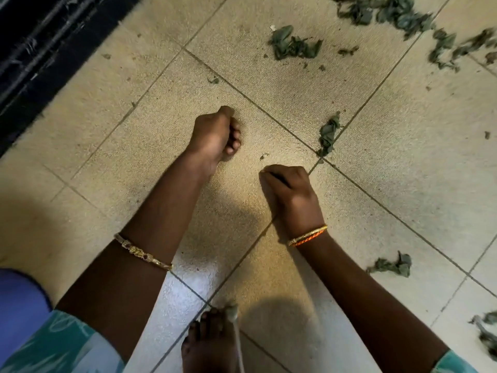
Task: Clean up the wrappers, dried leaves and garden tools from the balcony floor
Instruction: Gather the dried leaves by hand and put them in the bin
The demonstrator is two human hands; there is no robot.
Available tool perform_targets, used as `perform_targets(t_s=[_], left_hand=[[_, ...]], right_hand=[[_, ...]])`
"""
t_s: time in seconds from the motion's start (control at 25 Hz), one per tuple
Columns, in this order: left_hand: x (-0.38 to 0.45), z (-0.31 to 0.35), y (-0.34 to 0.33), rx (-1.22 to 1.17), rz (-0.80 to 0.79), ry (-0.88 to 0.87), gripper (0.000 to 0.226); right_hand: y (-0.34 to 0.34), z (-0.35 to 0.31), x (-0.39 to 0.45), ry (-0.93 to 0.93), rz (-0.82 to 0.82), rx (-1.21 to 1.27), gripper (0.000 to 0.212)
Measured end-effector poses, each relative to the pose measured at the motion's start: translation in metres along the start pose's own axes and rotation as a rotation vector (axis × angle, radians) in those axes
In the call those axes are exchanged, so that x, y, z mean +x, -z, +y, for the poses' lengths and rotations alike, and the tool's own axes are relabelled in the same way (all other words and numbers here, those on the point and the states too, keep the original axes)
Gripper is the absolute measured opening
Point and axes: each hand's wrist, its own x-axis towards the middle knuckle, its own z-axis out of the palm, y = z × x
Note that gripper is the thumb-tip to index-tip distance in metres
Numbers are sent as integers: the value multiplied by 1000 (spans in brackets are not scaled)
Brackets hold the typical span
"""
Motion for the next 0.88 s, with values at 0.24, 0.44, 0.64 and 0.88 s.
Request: perform_targets(t_s=[0.24,0.44,0.64,0.88], left_hand=[[9,25,-9,242,-146,-46,38],[3,28,-30,144,-256,61,37],[-11,15,-67,-189,-447,278,44],[-4,20,-90,-164,-365,241,37]], right_hand=[[8,11,26,-13,-30,132,13],[66,27,70,-383,101,480,42],[73,37,83,-291,113,497,34],[86,66,74,-288,231,420,11]])
